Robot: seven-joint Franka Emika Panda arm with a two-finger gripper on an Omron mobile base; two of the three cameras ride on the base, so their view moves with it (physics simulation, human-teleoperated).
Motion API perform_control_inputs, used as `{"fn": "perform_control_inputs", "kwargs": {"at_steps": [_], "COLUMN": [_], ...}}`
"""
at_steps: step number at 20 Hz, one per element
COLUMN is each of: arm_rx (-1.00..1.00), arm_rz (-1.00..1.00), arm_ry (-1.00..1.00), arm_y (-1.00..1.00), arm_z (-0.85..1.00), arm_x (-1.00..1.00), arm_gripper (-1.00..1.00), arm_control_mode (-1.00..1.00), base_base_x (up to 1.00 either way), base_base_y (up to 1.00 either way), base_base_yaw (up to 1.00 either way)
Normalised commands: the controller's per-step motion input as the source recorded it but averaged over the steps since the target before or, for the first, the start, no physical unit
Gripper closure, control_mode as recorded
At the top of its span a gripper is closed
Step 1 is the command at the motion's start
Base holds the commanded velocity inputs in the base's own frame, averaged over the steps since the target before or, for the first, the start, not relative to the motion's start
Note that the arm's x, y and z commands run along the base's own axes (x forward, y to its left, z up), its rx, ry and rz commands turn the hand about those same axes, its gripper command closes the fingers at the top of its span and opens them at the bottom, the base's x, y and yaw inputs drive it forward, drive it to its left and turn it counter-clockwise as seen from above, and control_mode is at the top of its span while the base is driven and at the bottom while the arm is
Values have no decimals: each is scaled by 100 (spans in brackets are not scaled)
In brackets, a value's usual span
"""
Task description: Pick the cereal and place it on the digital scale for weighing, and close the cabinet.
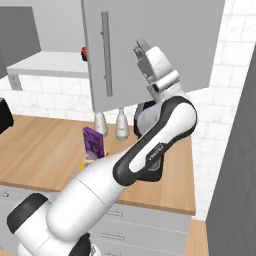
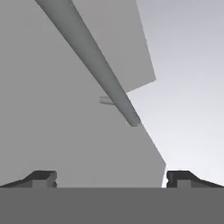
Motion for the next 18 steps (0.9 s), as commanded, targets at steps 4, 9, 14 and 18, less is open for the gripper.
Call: {"fn": "perform_control_inputs", "kwargs": {"at_steps": [4,9,14,18], "arm_rx": [-15,-8,0,2], "arm_rz": [-52,-45,-20,-8], "arm_ry": [26,29,19,18], "arm_y": [96,92,32,0], "arm_z": [-36,-68,-52,-18], "arm_x": [90,100,100,100], "arm_gripper": [-100,-100,-100,-100], "arm_control_mode": [-100,-100,-100,-100], "base_base_x": [0,0,0,0], "base_base_y": [0,0,0,0], "base_base_yaw": [0,0,0,0]}}
